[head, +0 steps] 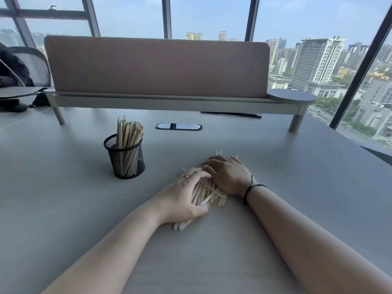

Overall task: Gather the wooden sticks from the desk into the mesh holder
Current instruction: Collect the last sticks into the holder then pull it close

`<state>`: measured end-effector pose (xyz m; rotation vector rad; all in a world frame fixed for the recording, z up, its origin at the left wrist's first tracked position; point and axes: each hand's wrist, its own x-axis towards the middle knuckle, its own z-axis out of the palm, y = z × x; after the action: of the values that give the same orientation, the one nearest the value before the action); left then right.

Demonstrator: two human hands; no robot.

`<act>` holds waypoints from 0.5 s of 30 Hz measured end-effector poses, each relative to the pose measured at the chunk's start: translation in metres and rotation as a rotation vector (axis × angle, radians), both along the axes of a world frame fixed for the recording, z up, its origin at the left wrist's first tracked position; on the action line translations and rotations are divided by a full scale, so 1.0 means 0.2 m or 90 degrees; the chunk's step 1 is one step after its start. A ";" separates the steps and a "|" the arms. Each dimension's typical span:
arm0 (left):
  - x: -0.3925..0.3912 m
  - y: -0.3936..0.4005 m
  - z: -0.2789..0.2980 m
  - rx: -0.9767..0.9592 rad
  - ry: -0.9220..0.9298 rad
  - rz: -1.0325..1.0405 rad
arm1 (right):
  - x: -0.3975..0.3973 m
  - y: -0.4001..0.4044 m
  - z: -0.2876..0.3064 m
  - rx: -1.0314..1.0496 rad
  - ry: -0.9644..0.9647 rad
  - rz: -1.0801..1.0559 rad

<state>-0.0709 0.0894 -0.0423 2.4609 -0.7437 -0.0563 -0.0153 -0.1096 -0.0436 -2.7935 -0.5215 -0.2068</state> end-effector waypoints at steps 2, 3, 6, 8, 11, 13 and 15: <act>0.02 0.03 0.00 -0.016 0.020 -0.003 | -0.05 0.00 -0.01 0.009 -0.069 -0.077; 0.02 0.04 0.01 -0.010 0.027 0.003 | -0.07 0.00 -0.01 0.022 -0.075 -0.135; 0.02 0.05 0.02 0.037 -0.003 0.063 | -0.15 -0.02 -0.02 0.009 -0.082 -0.246; 0.01 0.05 0.02 0.061 -0.023 0.120 | -0.22 -0.02 -0.03 -0.016 -0.107 -0.262; 0.00 0.04 0.01 0.077 -0.004 0.134 | -0.31 -0.02 -0.05 -0.025 -0.135 -0.253; -0.02 0.03 0.01 0.080 0.040 0.105 | -0.32 -0.02 -0.06 -0.004 -0.128 -0.231; -0.04 0.00 0.02 0.098 0.059 0.065 | -0.32 -0.03 -0.05 0.040 -0.102 -0.207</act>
<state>-0.0784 0.0899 -0.0391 2.6187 -0.5928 -0.1957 -0.0803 -0.1153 -0.0544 -2.7985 -0.0885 -0.5102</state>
